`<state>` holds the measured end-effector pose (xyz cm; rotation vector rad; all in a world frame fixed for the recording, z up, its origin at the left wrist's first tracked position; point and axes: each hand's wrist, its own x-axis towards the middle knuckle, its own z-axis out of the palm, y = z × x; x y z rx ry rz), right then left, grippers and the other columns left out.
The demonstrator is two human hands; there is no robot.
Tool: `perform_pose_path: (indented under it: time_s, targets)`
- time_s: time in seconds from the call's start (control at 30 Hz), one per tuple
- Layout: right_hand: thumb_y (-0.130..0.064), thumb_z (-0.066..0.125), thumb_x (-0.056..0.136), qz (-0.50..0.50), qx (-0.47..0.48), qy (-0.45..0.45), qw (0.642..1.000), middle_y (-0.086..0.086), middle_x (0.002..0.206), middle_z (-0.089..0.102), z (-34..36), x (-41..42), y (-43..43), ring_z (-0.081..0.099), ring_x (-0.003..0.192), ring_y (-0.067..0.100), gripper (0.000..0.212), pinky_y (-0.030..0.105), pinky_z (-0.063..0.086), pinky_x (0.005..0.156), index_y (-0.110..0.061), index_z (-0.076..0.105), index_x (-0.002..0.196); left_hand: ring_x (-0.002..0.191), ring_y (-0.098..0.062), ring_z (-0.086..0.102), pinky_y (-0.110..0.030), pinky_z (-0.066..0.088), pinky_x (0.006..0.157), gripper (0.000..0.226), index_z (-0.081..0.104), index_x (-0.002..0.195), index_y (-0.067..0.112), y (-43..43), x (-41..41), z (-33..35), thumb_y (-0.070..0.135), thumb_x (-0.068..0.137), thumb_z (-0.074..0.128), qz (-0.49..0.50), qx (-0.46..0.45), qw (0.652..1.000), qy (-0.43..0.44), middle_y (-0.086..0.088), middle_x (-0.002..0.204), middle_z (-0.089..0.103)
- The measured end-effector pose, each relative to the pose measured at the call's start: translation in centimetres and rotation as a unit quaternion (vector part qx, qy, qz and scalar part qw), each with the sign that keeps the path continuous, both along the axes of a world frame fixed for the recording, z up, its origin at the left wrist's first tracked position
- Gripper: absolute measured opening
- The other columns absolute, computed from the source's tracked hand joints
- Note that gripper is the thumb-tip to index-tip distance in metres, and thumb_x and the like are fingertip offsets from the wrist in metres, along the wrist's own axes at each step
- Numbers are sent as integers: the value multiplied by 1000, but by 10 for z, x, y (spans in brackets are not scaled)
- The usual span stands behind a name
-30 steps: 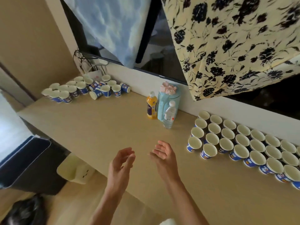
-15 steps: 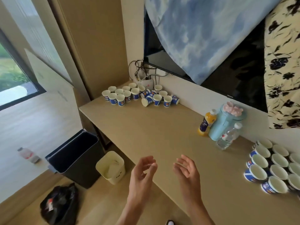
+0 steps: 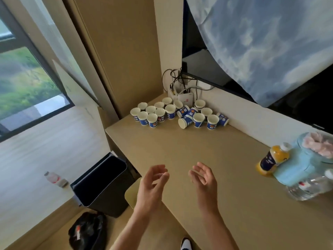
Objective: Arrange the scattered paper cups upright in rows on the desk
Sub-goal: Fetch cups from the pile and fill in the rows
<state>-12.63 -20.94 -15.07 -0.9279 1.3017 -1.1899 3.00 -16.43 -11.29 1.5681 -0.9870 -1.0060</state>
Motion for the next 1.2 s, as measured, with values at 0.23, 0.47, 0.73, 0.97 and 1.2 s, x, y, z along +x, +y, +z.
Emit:
perform_pose_path:
  time_s: [0.23,0.47,0.73,0.97,1.2]
  targets:
    - [-13,71,93,8,-1,9,1000,-3,125,67,6,16,-61,66,111,4,41,11,52,80,-19,59,131,103,-9,68,-35,55,85,23,70,107,31,-86,29,-5,41,86,70,-10,25,1000,-12,13,105,74]
    - [-27,78,84,-37,47,18,998,-10,122,67,-3,44,-106,68,103,-1,40,15,49,77,-29,63,120,105,-13,66,-38,56,88,12,68,110,27,-189,66,-27,28,98,65,-63,99,993,-18,4,107,72]
    - [-11,72,91,-97,83,58,990,-5,120,69,-10,89,-163,68,97,-6,30,17,48,80,-27,65,115,112,-22,64,-37,53,91,35,69,114,20,-313,134,-67,42,89,72,-127,109,972,-166,-2,120,67]
    - [-6,72,91,-99,84,76,989,3,116,70,-18,134,-191,69,94,-3,28,13,53,80,-24,65,110,139,-33,29,-45,45,106,51,60,134,14,-373,179,-118,45,93,63,-248,119,820,-502,-7,149,37]
    - [-6,72,91,-98,92,106,985,4,114,68,-27,154,-195,69,93,2,33,14,53,77,-22,61,118,132,-31,35,-40,42,107,51,60,128,11,-390,192,-151,46,92,63,-337,83,749,-565,-5,145,43]
